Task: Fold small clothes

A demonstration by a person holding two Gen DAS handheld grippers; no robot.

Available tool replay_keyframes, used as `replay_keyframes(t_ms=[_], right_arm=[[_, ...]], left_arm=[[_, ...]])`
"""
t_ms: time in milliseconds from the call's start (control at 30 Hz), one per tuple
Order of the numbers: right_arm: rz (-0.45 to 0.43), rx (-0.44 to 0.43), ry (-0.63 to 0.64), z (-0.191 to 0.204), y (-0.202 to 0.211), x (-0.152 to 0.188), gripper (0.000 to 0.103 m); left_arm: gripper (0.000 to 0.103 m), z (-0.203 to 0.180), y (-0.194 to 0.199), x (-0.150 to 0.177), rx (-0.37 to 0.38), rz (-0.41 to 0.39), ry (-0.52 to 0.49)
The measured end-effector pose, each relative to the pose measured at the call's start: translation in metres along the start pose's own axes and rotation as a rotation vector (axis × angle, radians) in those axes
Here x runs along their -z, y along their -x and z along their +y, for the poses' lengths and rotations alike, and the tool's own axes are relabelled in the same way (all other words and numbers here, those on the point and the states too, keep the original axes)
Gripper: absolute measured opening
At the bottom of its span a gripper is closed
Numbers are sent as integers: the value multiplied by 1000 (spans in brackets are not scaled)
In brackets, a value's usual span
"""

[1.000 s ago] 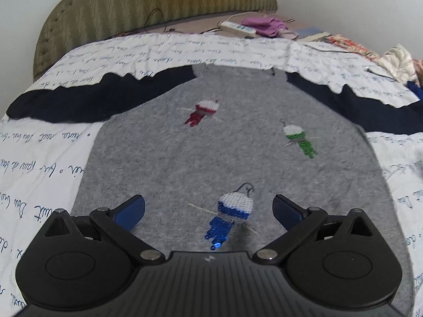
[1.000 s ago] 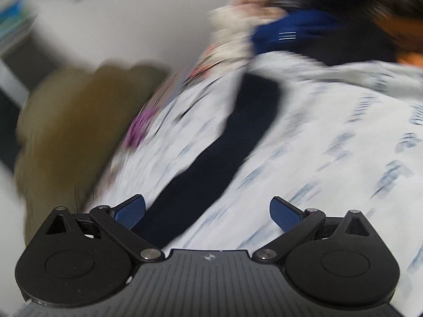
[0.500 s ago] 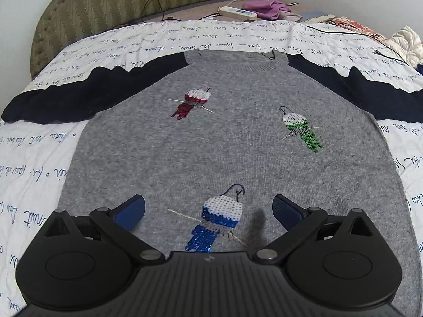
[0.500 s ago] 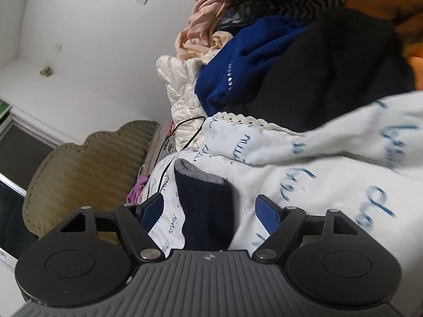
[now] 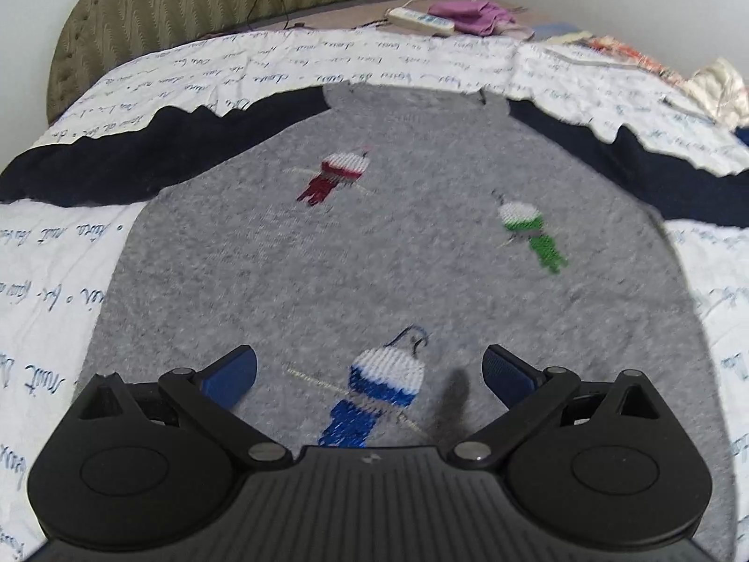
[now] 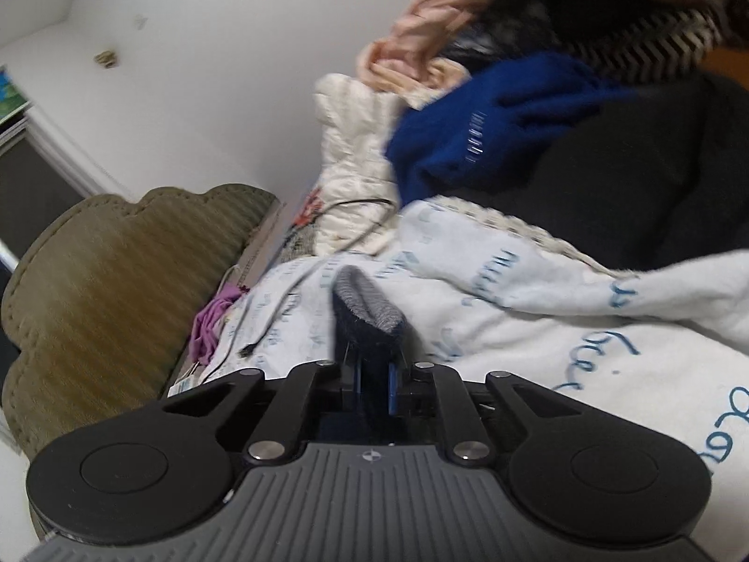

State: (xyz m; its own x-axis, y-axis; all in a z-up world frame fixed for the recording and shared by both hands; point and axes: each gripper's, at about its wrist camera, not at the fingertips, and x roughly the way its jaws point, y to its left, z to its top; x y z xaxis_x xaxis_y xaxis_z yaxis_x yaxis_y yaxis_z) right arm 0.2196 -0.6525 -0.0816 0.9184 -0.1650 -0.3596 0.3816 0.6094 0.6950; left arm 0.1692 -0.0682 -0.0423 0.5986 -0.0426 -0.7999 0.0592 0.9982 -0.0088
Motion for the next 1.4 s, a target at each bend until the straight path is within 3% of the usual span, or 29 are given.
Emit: replay_keyframes(t_ms=[167, 200, 400, 533, 633, 767, 800, 867, 1067, 1167, 1267, 1300, 1367, 1400], right_arm=[[17, -83, 165, 64, 24, 16, 14], [30, -119, 192, 80, 30, 24, 14], [177, -334, 289, 176, 41, 104, 14], [334, -452, 310, 237, 26, 178, 14], [444, -486, 353, 277, 14, 237, 15], [543, -522, 403, 310, 12, 301, 18], [561, -526, 414, 314, 13, 313, 21], [601, -510, 413, 313, 15, 328, 45], [591, -497, 227, 256, 51, 316, 45], [576, -446, 231, 226, 67, 321, 46], [590, -394, 218, 205, 63, 330, 45], [576, -402, 232, 201, 64, 333, 45], [553, -427, 241, 197, 65, 337, 45], [546, -433, 238, 197, 65, 338, 45]], left_arm=[[103, 16, 3, -10, 145, -35, 123], [103, 23, 1, -16, 197, -42, 186], [103, 51, -12, -39, 412, -95, 433], [103, 66, -17, -45, 423, -122, 487], [103, 80, -23, -49, 416, -119, 523], [103, 92, -38, -48, 463, -103, 596], [103, 92, -43, -48, 470, -102, 598], [103, 89, -52, -47, 475, -80, 592], [103, 82, -76, -45, 549, 5, 614], [103, 74, -86, -49, 603, 38, 633], [103, 63, -92, -56, 596, 31, 614], [98, 59, -93, -59, 582, 23, 598], [75, 54, -96, -63, 534, 24, 570], [56, 52, -98, -64, 512, 35, 558]])
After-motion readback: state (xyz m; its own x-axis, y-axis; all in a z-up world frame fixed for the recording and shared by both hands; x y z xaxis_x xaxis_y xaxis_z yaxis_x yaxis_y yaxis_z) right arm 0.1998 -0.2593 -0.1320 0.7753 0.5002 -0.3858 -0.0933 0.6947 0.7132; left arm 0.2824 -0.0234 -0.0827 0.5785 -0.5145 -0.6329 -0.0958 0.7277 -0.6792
